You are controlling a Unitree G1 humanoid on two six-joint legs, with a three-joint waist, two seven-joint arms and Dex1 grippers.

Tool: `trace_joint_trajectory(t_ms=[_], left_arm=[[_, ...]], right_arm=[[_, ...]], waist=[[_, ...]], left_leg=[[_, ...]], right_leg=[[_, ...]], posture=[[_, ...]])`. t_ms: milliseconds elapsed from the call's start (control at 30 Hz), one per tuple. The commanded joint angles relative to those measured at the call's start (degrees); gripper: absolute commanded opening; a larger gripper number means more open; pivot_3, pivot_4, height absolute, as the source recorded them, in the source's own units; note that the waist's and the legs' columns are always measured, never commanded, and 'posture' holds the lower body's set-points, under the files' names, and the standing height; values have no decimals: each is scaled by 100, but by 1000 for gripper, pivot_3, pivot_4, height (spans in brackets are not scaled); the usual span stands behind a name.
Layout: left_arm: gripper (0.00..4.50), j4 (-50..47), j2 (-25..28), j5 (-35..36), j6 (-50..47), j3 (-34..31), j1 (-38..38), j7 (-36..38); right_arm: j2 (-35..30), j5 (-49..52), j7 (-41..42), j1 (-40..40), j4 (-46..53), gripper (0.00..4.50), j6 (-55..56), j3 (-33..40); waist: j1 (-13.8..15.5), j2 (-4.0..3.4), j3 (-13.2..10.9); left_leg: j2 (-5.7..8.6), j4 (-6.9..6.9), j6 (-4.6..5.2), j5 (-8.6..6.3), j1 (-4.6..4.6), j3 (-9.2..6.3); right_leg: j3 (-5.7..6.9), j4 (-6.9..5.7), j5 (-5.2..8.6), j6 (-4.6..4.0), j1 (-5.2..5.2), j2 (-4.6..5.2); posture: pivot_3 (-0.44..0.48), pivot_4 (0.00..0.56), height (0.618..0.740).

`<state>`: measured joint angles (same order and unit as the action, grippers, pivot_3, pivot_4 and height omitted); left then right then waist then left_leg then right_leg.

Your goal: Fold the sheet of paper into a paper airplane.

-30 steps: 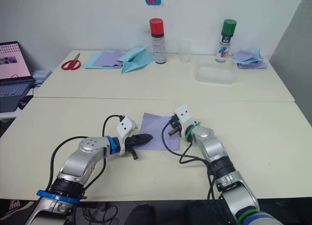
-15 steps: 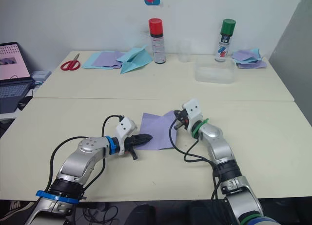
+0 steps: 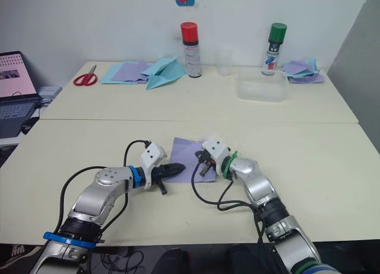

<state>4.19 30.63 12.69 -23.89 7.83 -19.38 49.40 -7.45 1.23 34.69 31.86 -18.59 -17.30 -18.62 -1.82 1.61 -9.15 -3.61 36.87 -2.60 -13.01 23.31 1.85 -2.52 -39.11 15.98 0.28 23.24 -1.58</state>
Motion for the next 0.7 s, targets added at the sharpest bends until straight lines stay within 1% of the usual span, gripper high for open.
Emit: trace_joint_trajectory(t_ms=[33, 200, 333, 467, 633, 700], left_arm=[[0, -191, -20, 110, -293, -126, -63, -72], [0, -191, -258, 249, -666, -310, -368, -382], [0, 629, -421, -119, -508, -338, -699, -961], [0, 1379, -619, -181, -256, -555, -1005, -1389], [0, 1959, -760, -285, -23, -755, -1302, -1852], [0, 2033, -764, -282, 135, -860, -1332, -1976]], right_arm=[[1, -200, -34, 12, -170, 44, -104, -116], [-26, -269, -10, 0, -174, 44, -144, -131], [-28, -286, 18, -47, -123, 44, -180, -113], [26, -229, 38, -138, -34, 44, -226, -73], [32, -259, 17, -207, 13, 44, -302, -81], [27, -270, -4, -200, -13, 44, -316, -60]], waist=[[-1, 1, 1], [-1, 2, 1], [0, 2, 1], [2, 4, 2], [2, 5, 3], [0, 5, 4]], left_leg=[[0, 0, 0, 0, -2, 0], [1, 1, 0, 0, -2, -2], [2, 2, 0, 0, -3, -2], [-1, 1, 0, 0, -3, -2], [0, 1, 0, 0, -4, -1], [0, 1, 0, 0, -5, -1]], right_leg=[[0, 0, 0, 0, 0, 0], [2, -1, -1, -2, -1, -10], [2, -2, -2, -1, -2, -16], [2, -1, -2, -1, -2, -19], [1, -1, -2, -1, -3, -19], [0, -1, -3, -1, -3, -19]], posture=[[0, 150, 740], [0, 150, 740], [0, 150, 740], [0, 150, 740], [0, 150, 740], [0, 150, 740]])
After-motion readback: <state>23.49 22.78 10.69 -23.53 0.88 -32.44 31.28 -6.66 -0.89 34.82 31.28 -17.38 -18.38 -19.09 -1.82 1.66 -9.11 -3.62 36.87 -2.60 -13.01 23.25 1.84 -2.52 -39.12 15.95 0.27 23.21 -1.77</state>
